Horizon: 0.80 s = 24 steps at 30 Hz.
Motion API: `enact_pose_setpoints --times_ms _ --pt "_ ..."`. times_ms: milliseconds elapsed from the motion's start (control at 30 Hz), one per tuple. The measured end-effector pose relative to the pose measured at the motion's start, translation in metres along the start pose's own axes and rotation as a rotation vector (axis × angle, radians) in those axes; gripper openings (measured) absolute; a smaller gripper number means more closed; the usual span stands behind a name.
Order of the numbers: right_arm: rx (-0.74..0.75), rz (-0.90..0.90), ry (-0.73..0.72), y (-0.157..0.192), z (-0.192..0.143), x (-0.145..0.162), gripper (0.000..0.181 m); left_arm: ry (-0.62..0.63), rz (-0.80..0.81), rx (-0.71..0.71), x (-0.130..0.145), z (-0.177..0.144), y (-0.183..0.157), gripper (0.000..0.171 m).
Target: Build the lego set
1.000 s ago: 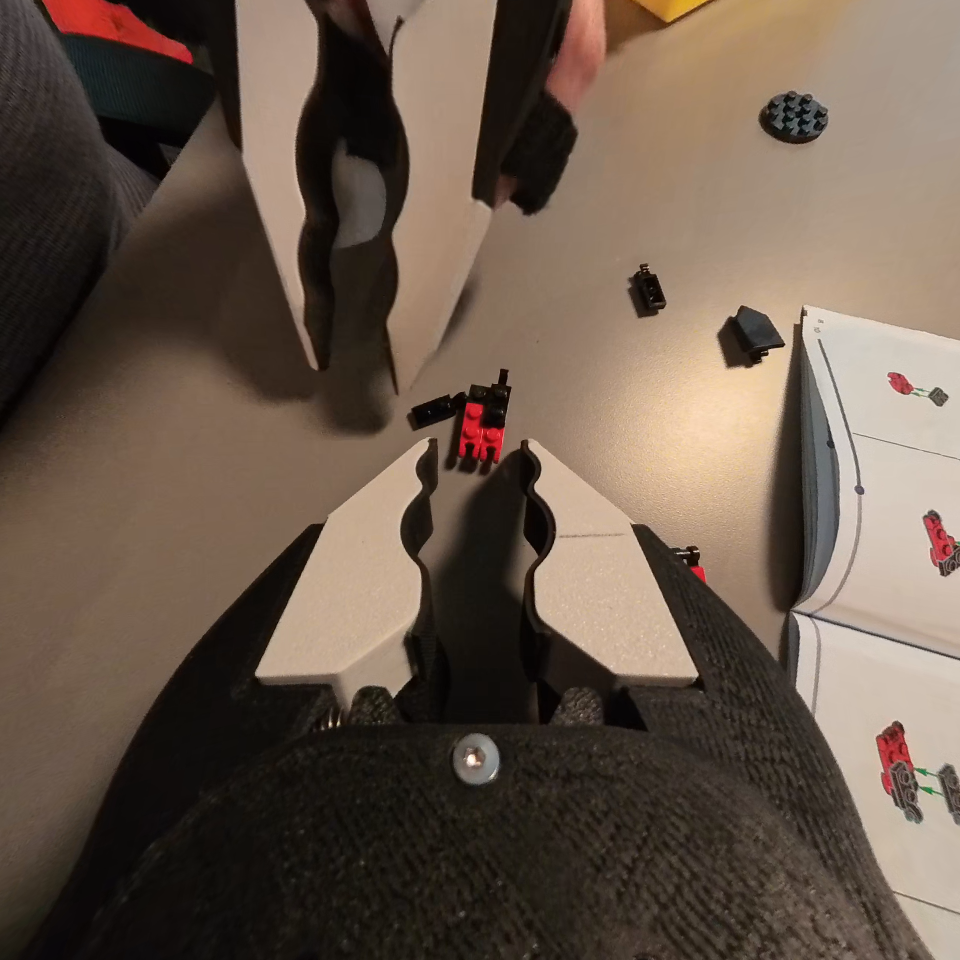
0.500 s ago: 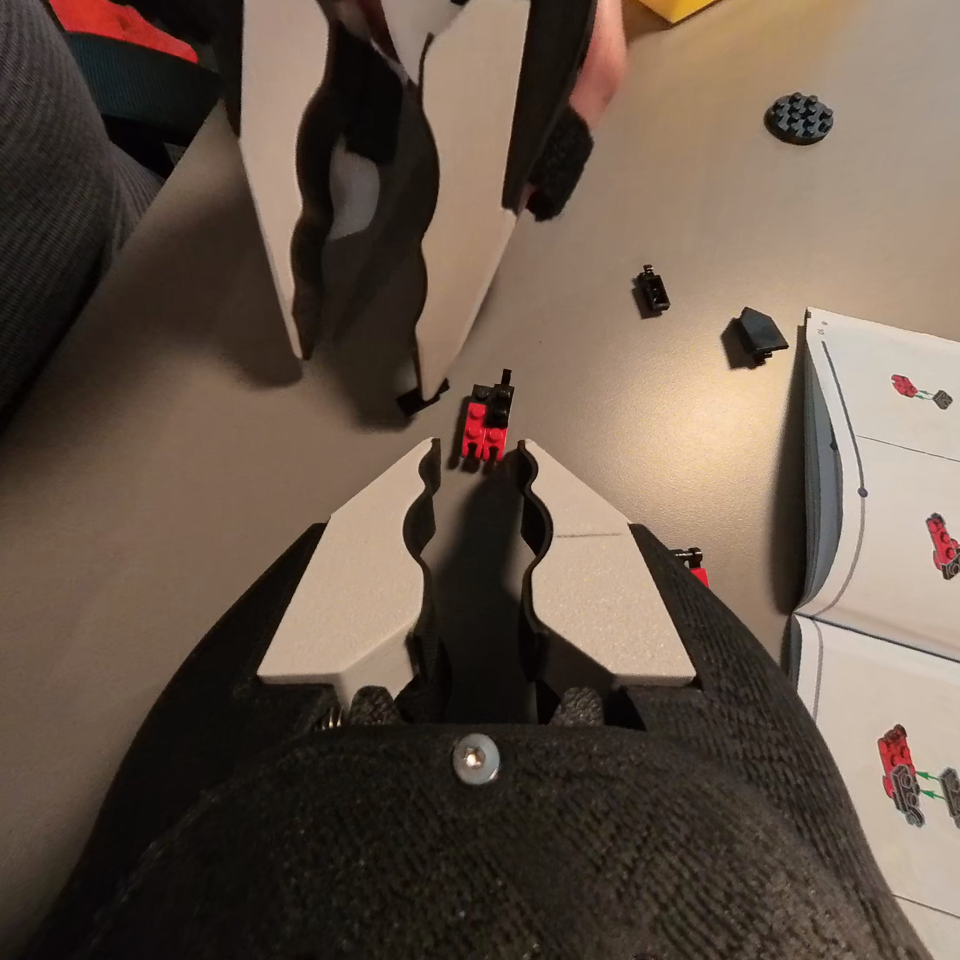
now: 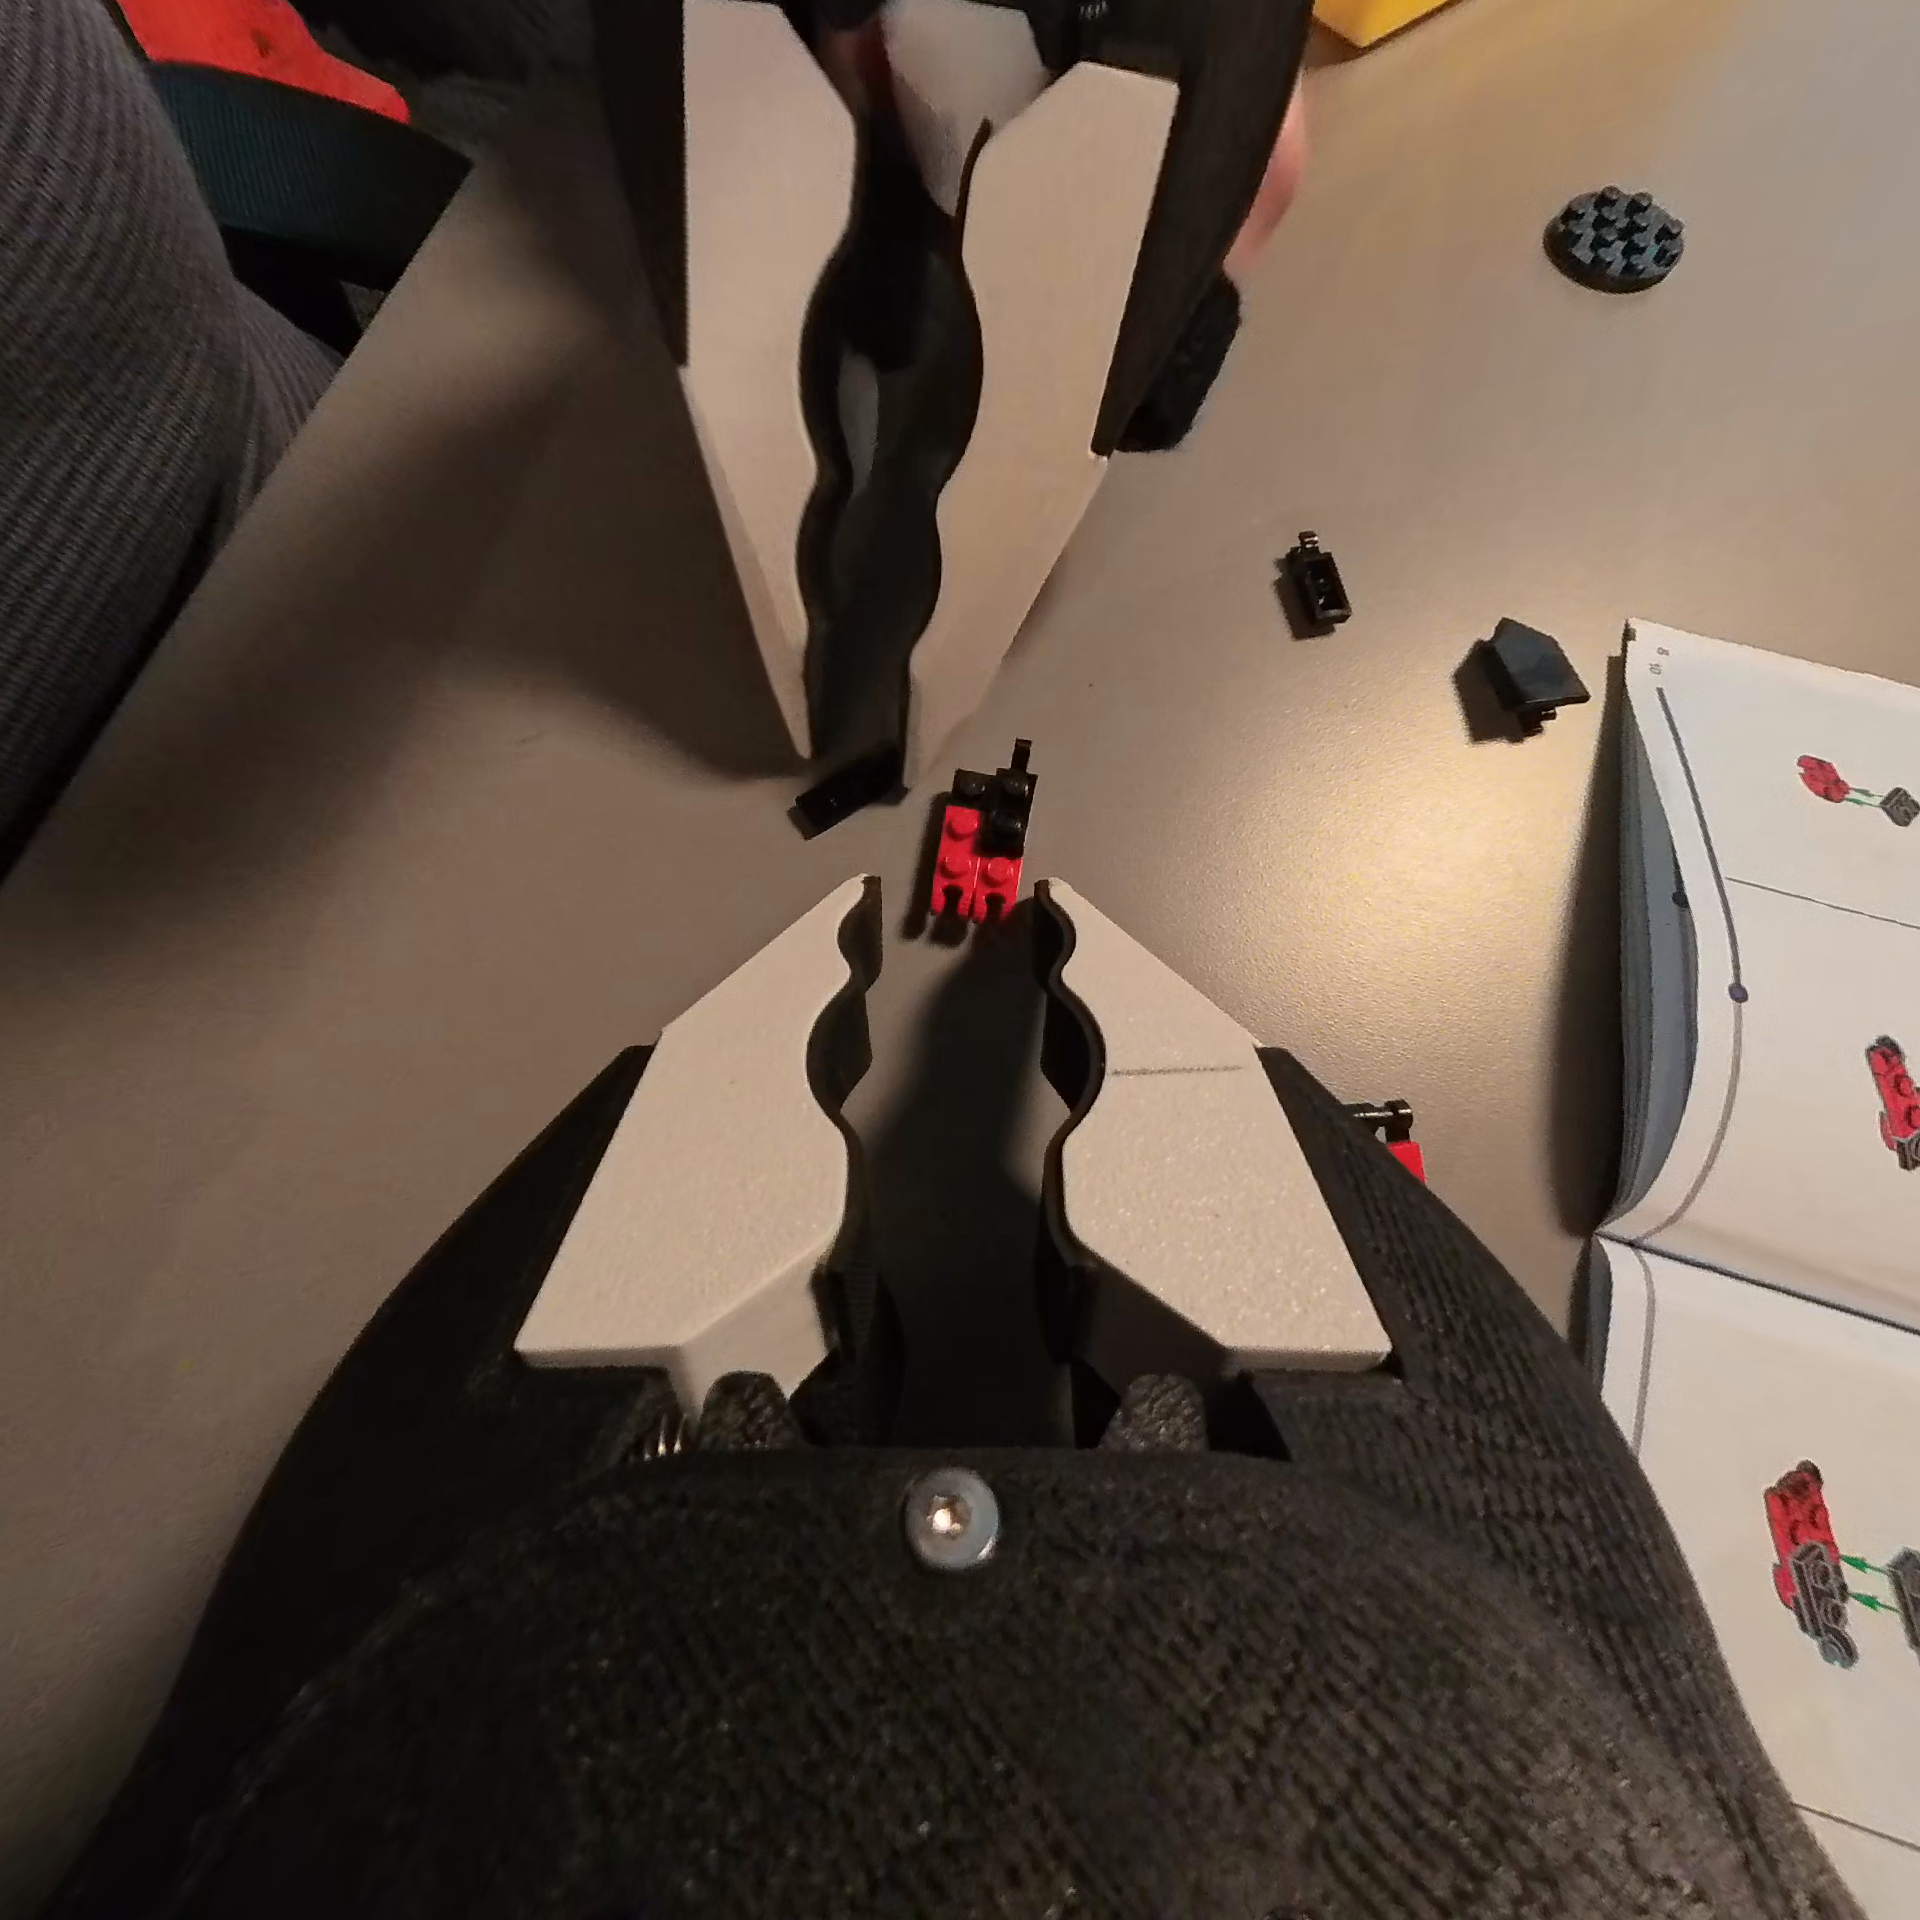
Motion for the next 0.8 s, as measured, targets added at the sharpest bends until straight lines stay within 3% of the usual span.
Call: enact_pose_setpoints --times_ms 200,400,533,800 --pt "-0.004 0.0 0.0 0.0 0.0 0.0 0.027 -0.028 -0.03 0.027 0.001 0.0 -0.001 0.003" --pt "-0.011 -0.003 0.001 0.001 0.0 0.0 0.025 -0.061 -0.03 0.041 -0.003 0.0 -0.002 0.003" --pt "-0.014 -0.004 0.001 0.002 0.0 0.0 0.02 -0.094 -0.065 -0.048 -0.009 -0.01 0.015 0.003" --pt "-0.012 -0.001 0.001 0.001 0.001 0.0 0.016 -0.043 -0.061 -0.07 0.0 -0.01 0.021 0.003"
Point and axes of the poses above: each gripper's, where its closed fingertips meet, z out along the fingers, x out of its underside, y = z × x across the jaws, the point moved 1 cm from there along -z, back along the fingers, and after that the axes turned 3 degrees about z, right-handed, at the moved point
